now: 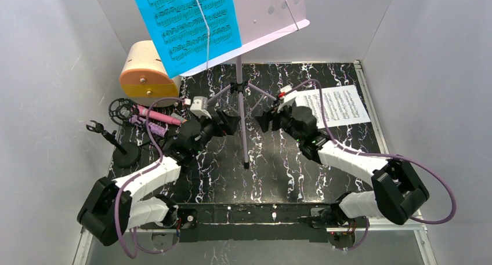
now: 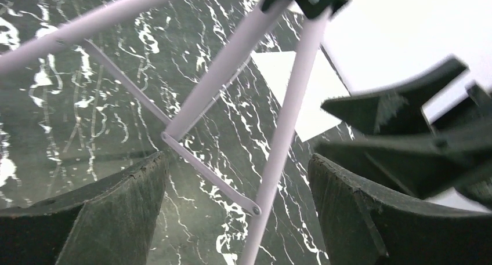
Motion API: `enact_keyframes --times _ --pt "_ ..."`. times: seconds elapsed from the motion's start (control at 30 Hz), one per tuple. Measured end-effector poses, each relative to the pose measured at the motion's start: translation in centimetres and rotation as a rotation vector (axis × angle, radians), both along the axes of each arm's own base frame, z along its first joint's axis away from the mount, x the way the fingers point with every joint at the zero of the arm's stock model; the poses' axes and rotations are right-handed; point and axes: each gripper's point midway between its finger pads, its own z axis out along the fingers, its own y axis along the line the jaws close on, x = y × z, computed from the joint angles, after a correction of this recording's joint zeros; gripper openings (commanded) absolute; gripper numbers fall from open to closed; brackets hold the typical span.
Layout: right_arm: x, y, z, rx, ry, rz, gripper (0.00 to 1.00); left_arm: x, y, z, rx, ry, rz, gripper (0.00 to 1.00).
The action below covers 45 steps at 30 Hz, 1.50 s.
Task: Pack up the instrument practice props
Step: Adjust the music stand at the center of the board.
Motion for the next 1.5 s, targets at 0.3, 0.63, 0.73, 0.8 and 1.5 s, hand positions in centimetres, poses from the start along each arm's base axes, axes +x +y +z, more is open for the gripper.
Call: enact_keyframes --times 0.3,0.63,0.73,0.8,1.5 --pt "-5.6 7.3 -0.3 0.018 0.060 0.039 0.71 0.1 5.5 0.5 0.004 0.100 0.130 0.92" --pt "-3.9 8.7 -3.0 -0.051 0.082 -0.081 0.42 -1.7 9.2 5.0 0.156 0.096 0.211 0.98" --pt "-3.8 8.5 -3.2 -0.060 0.086 -0.091 0.32 -2.6 10.6 6.1 0.209 0.067 0.237 0.98" --pt "-4.0 8.6 -3.1 -0.060 0.085 -0.085 0.26 -3.1 11.4 6.6 0.241 0.048 0.253 0.98" --pt "-5.6 5.6 -3.2 -0.098 0.109 -0.040 0.25 -4.5 14.3 8.0 0.339 0.046 0.332 0.98"
